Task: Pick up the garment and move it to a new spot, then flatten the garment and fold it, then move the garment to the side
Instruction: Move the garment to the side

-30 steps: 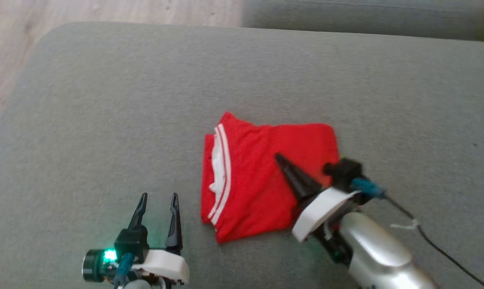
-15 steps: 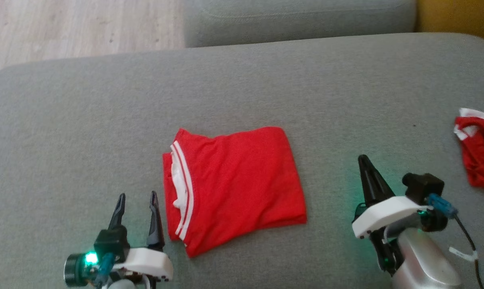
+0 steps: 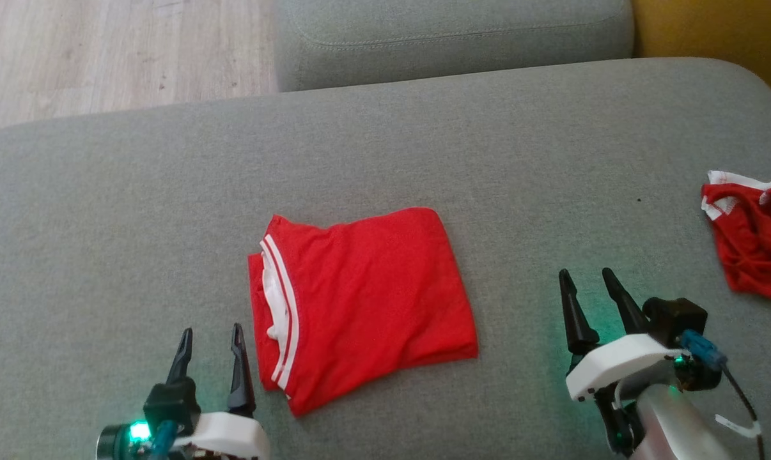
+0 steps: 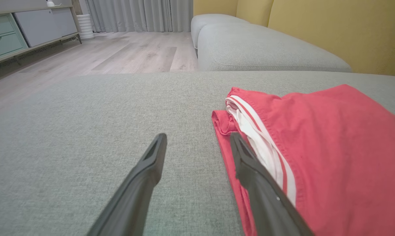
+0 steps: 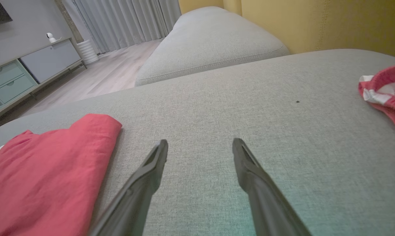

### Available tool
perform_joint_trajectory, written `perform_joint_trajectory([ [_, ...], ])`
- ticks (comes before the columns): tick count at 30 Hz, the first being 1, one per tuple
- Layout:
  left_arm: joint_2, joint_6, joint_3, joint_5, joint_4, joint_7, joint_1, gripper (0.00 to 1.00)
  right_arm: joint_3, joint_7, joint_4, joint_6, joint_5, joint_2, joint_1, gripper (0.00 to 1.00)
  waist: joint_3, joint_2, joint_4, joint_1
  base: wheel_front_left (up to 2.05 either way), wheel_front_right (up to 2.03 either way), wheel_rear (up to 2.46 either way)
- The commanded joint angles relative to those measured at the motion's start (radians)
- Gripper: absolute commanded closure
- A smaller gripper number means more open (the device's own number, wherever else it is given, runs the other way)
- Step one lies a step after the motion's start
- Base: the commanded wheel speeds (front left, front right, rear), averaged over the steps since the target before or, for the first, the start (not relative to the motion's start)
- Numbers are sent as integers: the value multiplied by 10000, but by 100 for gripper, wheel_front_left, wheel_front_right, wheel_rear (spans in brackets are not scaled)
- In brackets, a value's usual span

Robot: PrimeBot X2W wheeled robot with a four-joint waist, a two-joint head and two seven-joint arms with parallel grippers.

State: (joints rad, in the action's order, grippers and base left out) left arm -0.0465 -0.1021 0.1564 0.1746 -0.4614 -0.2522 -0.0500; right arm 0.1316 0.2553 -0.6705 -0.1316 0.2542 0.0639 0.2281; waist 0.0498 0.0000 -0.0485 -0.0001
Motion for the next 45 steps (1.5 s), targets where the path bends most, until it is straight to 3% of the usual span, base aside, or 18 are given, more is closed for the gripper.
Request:
perform_joint_trajectory([
  [1, -37, 8, -294, -52, 310, -95, -282, 0, 199, 65, 325, 9, -111, -113, 219, 0, 25, 0, 64, 1, 0, 0, 0],
  [10, -37, 33, 31, 58, 339, -95, -460, 0, 831, 65, 130, 9, -231, -132, 507, 0, 391, 0, 533, 1, 0, 0, 0],
  [16, -37, 120, 617, 307, 349, -95, -733, 0, 1916, 65, -704, 9, 359, -135, 1273, 0, 808, 0, 1462, 1, 0, 0, 0],
  [21, -37, 126, 972, 398, 388, -95, -788, 0, 2000, 45, -1862, 9, 2, -136, 1887, 0, 1030, 0, 2227, 1, 0, 0, 0],
  [25, -37, 84, 986, 443, 408, -95, -715, 0, 2105, -327, -3008, 9, -238, -136, 2164, 0, 1088, 0, 2468, 1, 0, 0, 0],
  [26, -37, 74, 975, 448, 420, -95, -696, 0, 2195, -441, -3175, 9, -165, -136, 2172, 24, 1093, 0, 2464, 1, 0, 0, 0],
  [27, -37, 55, 945, 454, 434, -95, -668, 0, 2301, -496, -3284, 9, -82, -136, 2180, 81, 1088, 0, 2422, 1, 0, 0, 0],
  [28, -37, 41, 914, 455, 438, -95, -640, 0, 2402, -500, -3370, 9, -45, -136, 2196, 100, 1085, 0, 2343, 1, 0, 0, 0],
  [34, -37, 121, 801, 343, 473, -95, -679, 0, 2377, -171, -3733, 9, 119, -133, 2317, 100, 921, 0, 1219, 1, 0, 0, 0],
  [39, -37, 271, 780, 271, 421, -95, -823, 0, 2106, 17, -3923, 9, 193, -134, 2355, 100, 751, 0, -883, 1, 0, 0, 0],
  [45, -37, 288, 1080, 483, 451, -95, -1135, 0, 2194, 56, -3807, 9, 219, -107, 2209, 100, 718, 0, -2777, 1, 0, 0, 0],
])
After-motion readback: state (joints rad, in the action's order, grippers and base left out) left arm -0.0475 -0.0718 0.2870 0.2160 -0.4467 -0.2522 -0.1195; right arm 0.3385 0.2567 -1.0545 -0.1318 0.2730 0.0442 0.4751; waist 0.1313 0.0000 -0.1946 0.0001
